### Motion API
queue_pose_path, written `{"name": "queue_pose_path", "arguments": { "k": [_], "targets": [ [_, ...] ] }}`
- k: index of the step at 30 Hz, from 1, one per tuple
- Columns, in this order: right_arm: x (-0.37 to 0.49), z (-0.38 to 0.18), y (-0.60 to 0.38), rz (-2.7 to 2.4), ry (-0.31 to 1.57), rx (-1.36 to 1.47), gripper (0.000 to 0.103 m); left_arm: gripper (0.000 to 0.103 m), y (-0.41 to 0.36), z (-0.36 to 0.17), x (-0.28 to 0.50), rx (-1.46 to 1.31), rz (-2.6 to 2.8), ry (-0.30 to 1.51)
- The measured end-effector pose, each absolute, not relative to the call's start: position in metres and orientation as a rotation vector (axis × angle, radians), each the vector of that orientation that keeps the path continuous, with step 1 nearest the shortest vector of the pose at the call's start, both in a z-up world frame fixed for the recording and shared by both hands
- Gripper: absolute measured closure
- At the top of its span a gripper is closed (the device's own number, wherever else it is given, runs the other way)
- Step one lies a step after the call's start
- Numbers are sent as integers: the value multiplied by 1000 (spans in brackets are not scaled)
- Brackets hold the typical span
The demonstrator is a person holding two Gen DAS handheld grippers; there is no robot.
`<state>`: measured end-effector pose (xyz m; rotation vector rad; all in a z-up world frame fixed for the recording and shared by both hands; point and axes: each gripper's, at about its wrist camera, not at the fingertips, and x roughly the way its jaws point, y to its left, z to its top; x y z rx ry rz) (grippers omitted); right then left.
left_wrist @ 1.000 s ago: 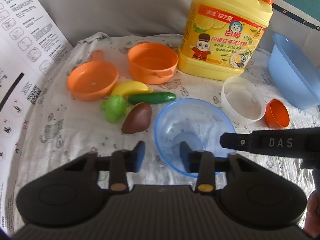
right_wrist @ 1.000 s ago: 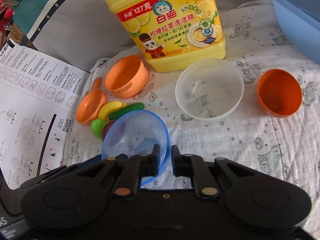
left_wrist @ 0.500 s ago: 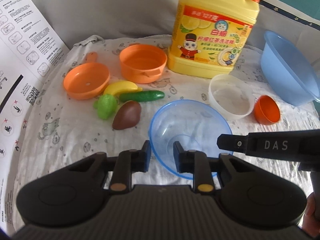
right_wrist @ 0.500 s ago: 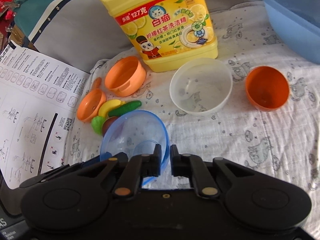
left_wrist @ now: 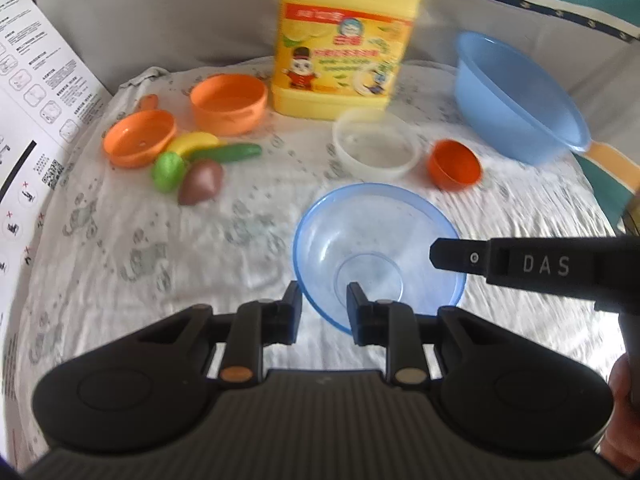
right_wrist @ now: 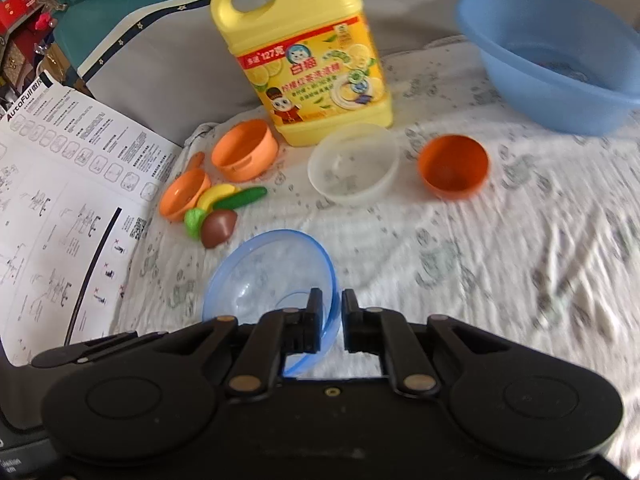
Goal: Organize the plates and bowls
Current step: 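Carry the blue bowl with both grippers toward the plate stack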
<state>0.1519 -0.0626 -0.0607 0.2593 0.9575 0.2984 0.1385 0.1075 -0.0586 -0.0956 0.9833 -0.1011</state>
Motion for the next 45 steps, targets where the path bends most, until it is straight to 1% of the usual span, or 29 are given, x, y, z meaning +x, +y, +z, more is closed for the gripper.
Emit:
{"name": "queue_pose_path", "arguments": {
  "k": [10,19,33,45],
  "targets": [
    [88,-63,-87,295,974,260,92,80,85,-48,87,-93,-147,988],
    [51,-64,-105,303,967,263,91,79,68,-48,53,-81,-156,1002],
    [10,-81,-125,298,999,263,90,79,46,-61,16,-54,-200,1050],
    [2,-87,-130,287,1010,243,90,79,38,-77,7,-51,-224,1088]
  ]
}}
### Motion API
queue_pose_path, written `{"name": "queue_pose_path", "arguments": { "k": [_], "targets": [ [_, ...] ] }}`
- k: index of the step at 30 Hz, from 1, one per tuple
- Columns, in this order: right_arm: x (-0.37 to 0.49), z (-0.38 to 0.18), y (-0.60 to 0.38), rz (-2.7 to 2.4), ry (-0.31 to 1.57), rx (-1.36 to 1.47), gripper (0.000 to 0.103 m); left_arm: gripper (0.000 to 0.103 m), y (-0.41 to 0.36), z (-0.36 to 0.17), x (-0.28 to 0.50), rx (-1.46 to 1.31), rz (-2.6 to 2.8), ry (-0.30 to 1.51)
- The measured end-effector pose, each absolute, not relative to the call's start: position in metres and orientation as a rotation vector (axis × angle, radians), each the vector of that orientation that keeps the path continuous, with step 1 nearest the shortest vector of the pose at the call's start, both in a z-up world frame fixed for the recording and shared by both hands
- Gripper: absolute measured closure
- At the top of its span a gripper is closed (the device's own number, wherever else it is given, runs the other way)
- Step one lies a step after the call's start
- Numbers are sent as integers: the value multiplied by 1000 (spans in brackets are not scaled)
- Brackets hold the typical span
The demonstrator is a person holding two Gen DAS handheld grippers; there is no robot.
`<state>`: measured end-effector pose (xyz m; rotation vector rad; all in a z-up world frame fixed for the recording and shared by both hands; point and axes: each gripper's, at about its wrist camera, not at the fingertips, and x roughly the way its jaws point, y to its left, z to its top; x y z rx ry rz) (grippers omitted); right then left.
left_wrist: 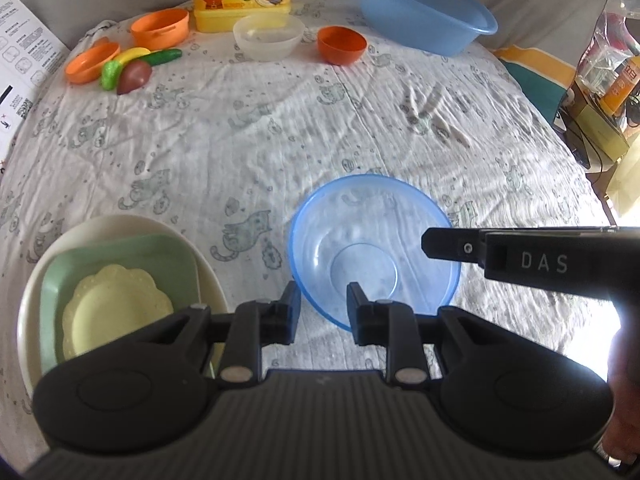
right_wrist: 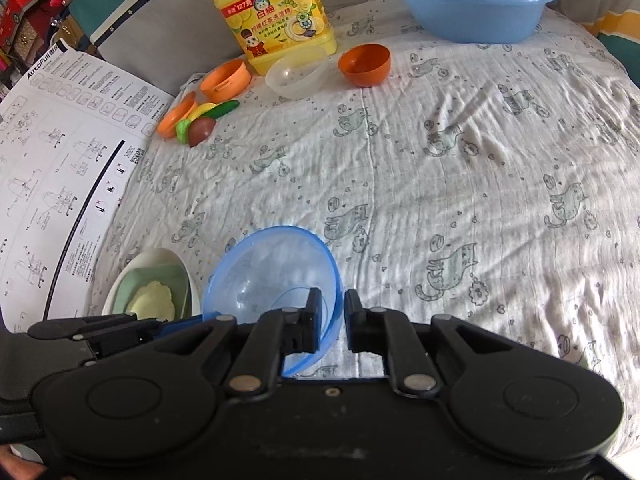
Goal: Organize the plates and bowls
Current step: 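Carry the blue bowl with both grippers toward the plate stack, then lower the blue bowl beside the plate stack and open both grippers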
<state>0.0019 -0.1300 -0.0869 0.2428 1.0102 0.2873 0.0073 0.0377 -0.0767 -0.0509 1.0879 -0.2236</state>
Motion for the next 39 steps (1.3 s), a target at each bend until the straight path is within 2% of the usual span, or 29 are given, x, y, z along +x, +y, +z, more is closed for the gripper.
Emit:
{"name": "queue_pose_path", "arguments": {
  "k": [25,27,28,29,30,32,33,35,39],
  "targets": [
    [8,-102,-124,278,1058,240,89,77,37,-88,11,-57,-227,1126],
    [8,-102,-124,276,1056,240,77,74,38,-88,10,-53,-225,1122],
    [8,-101,-125,272,1050,240,68,71,38,-87,10,-49,-222,1117],
    [7,-100,-126,267,1043,238,57,57,38,-85,9,-43,-215,1109],
    [7,-98,-126,261,1035,237,49,38,39,-83,8,-32,-200,1097],
    [6,-95,-131,252,1020,259,10,20,39,-75,5,6,-158,1044],
    [6,-93,-134,251,1007,275,6,9,40,-70,3,24,-144,1018],
    [6,-90,-140,236,995,296,0,0,43,-61,0,41,-120,972],
    [8,-90,-148,201,1003,321,0,0,52,-53,-1,15,-106,957]
  ]
}}
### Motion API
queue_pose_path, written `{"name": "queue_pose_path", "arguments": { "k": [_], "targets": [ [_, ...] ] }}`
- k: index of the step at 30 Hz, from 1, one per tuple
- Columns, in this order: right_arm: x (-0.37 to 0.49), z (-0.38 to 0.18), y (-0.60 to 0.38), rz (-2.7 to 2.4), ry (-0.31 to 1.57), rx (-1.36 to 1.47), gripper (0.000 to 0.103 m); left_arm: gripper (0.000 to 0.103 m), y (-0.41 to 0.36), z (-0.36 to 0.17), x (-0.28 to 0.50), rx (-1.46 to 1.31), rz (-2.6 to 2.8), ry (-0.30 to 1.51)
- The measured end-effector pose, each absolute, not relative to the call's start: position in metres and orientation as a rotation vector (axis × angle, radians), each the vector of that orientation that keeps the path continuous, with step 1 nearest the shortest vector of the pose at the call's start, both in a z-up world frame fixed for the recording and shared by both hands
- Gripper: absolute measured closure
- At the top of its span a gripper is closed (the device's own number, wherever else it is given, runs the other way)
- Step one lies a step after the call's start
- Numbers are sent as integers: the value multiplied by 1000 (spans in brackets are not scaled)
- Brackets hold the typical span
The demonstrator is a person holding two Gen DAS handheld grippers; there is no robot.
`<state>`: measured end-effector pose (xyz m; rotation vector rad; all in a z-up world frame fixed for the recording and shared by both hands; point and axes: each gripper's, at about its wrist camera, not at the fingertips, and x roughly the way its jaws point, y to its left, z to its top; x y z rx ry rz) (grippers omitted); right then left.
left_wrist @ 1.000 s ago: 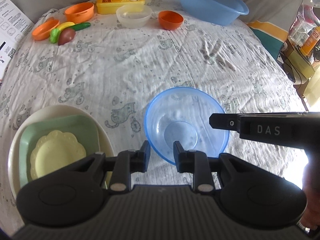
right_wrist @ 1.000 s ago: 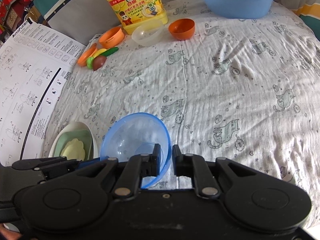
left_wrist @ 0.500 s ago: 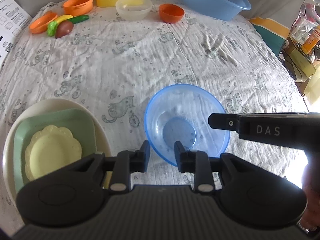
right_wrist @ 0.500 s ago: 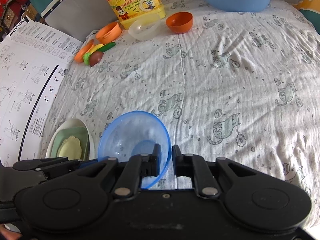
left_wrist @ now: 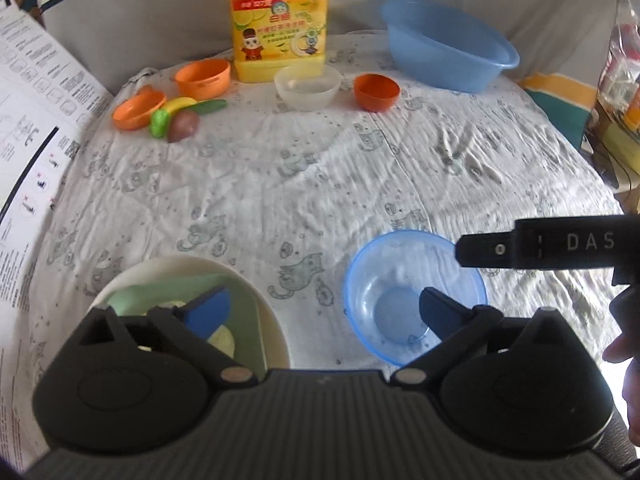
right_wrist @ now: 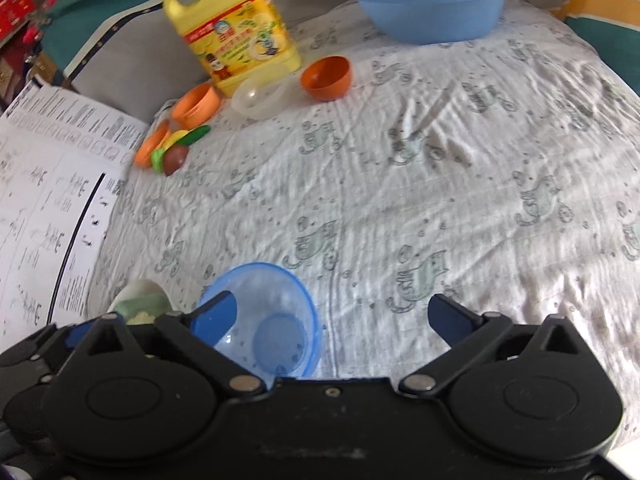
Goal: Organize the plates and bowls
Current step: 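Lower the blue bowl beside the plate stack and open both grippers, then move both grippers to the frosted white bowl by the soap jug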
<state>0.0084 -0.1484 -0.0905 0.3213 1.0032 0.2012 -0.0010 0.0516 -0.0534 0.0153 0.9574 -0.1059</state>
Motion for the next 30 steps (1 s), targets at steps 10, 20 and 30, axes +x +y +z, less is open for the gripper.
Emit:
{"name": "queue_pose_path", "arguments": {
  "k": [10,20,30],
  "targets": [
    [9,-95,-149,180,1032,331,0,0,61,-59,1,-39,-98,995],
    [15,-92,-150,172,1026,315,0,0,64,-56,7,-50,-94,995],
    [40,-74,-145,189,975,281,0,0,84,-38,37,-59,-46,942]
  ]
}}
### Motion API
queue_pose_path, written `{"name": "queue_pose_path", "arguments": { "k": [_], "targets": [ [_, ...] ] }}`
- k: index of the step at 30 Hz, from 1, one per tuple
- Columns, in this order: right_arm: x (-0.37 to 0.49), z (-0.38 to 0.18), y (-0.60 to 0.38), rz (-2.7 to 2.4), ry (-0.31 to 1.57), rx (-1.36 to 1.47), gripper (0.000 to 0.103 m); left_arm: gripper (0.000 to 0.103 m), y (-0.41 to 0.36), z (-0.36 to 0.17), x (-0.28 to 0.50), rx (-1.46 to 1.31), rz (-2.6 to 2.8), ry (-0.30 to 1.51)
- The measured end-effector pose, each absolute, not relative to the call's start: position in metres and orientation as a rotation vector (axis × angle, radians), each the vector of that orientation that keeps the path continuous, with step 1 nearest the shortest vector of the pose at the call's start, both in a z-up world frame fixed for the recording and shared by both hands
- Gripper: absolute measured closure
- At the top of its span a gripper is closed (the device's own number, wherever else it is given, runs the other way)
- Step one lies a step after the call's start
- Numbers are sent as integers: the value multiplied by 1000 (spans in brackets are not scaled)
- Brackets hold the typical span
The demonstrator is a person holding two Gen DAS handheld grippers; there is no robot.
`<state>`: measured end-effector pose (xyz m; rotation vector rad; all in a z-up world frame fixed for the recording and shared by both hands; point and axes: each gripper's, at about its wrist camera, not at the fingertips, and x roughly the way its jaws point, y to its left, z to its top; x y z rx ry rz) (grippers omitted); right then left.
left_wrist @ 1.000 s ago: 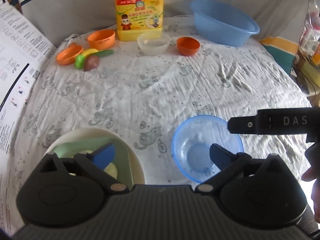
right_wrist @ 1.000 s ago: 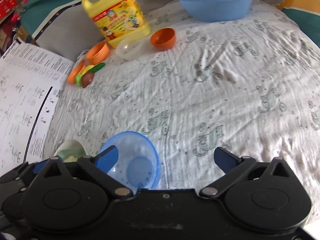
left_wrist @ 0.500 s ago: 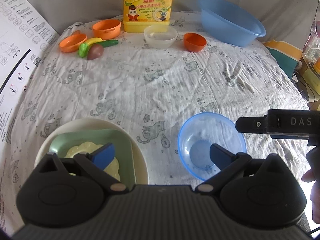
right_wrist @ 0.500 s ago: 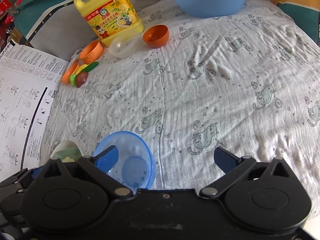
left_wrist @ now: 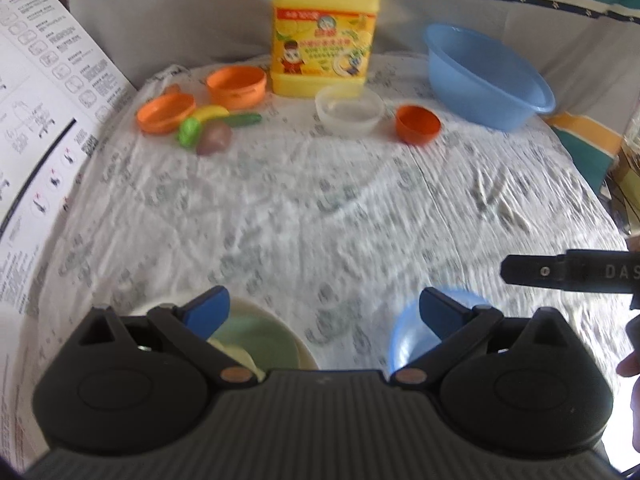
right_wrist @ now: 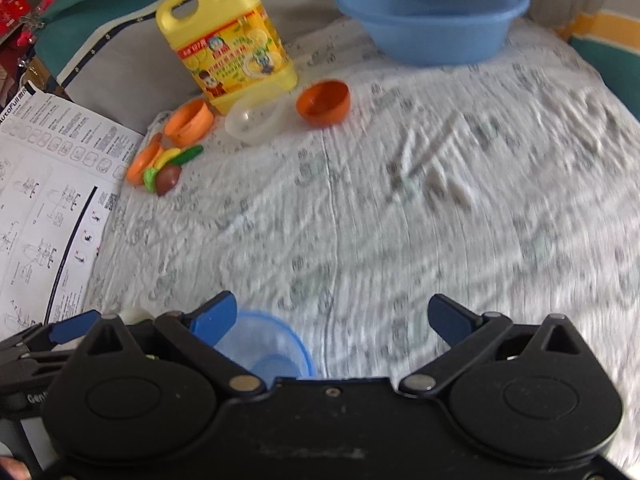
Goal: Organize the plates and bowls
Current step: 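Move both grippers to the frosted white bowl by the soap jug, then close both grippers on the white bowl rim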
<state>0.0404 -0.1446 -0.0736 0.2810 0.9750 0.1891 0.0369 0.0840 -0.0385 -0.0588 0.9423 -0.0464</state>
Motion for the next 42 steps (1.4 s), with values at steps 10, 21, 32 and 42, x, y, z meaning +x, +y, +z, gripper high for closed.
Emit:
{"name": "queue_pose_path", "arguments": {
  "k": [10,21,32,42],
  "targets": [
    [105,-42,-138,205,838,182,0,0,97,-22,109,-23,-4,871],
    [216,-31,-120,216,795,248,25,0,98,-42,219,-37,25,863],
    [294,-69,-93,260,886,288,62,25,97,-87,277,-151,-30,953],
    [317,-102,-72,311,945,300,88,71,93,-112,299,-211,-82,1004]
  ]
}}
